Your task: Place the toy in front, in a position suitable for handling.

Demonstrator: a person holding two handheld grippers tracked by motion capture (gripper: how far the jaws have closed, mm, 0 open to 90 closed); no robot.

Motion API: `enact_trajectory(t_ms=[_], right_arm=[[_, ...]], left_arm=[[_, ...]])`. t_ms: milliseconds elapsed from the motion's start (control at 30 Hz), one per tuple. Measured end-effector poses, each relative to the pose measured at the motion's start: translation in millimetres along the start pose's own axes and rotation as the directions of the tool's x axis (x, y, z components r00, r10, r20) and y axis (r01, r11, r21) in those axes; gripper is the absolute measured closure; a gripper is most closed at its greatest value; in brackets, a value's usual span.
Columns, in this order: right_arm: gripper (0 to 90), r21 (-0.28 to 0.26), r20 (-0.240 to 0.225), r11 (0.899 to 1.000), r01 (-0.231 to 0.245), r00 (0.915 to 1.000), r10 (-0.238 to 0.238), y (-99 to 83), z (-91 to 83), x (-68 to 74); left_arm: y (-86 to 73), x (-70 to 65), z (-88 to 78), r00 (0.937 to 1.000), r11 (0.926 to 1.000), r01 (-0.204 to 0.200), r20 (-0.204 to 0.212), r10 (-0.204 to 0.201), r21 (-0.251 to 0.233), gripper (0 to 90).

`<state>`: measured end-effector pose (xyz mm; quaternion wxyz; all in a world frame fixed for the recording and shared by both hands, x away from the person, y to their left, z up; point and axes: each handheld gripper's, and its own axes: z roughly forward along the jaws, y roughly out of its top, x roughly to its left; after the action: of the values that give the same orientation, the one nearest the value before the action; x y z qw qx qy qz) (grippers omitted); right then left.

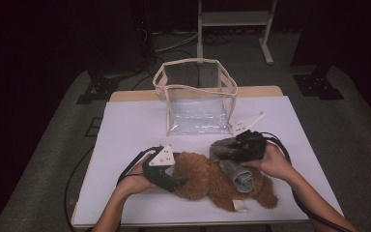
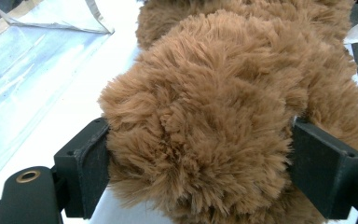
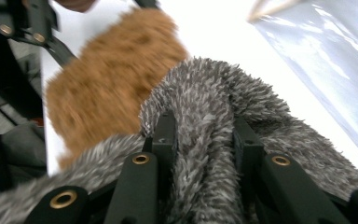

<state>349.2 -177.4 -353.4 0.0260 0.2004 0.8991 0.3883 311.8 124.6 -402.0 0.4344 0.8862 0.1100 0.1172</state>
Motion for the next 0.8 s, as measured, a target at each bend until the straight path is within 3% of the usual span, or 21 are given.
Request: enact_trajectory(t_ms=[167,367,533,633,700,800], right_arm=[[67.8,-0.059,0.037,0.993,-0.103,0.9938,0.105,-35.6,-24.4,-21.6],[67.8,-0.116,0.049,0.97,-0.215,0.9739,0.222,-70.0,-33.3,-41.8],[67.8,-0.128,0.085,0.961,-0.246,0.9624,0.258,-85.7,-39.7,-53.0],[67.8,-0.125,0.129,0.955,-0.269,0.9499,0.285,-94.2,-48.0,-58.6],[67.7,-0.138,0.139,0.952,-0.272,0.9469,0.29,-97.4,-55.5,-58.8],[67.7,-0.176,0.136,0.951,-0.256,0.95,0.281,-95.7,-64.5,-54.9]], left_arm=[[0.7,0.1,-0.1,1.0,1.0,-0.008,0.001,0.008,0.006,15.2],[1.0,-0.3,0.1,1.0,1.0,-0.005,-0.002,0.005,0.005,15.1],[1.0,-0.8,-0.2,1.0,1.0,-0.006,-0.004,0.006,0.007,15.1],[0.9,-0.6,-0.4,1.0,0.9999,-0.007,-0.001,0.007,0.009,15.2],[0.9,-0.4,-0.4,1.0,0.9999,-0.007,0.0,0.007,0.009,15.1],[1.5,-0.4,-0.1,1.0,0.9999,-0.008,-0.001,0.008,0.012,15.1]])
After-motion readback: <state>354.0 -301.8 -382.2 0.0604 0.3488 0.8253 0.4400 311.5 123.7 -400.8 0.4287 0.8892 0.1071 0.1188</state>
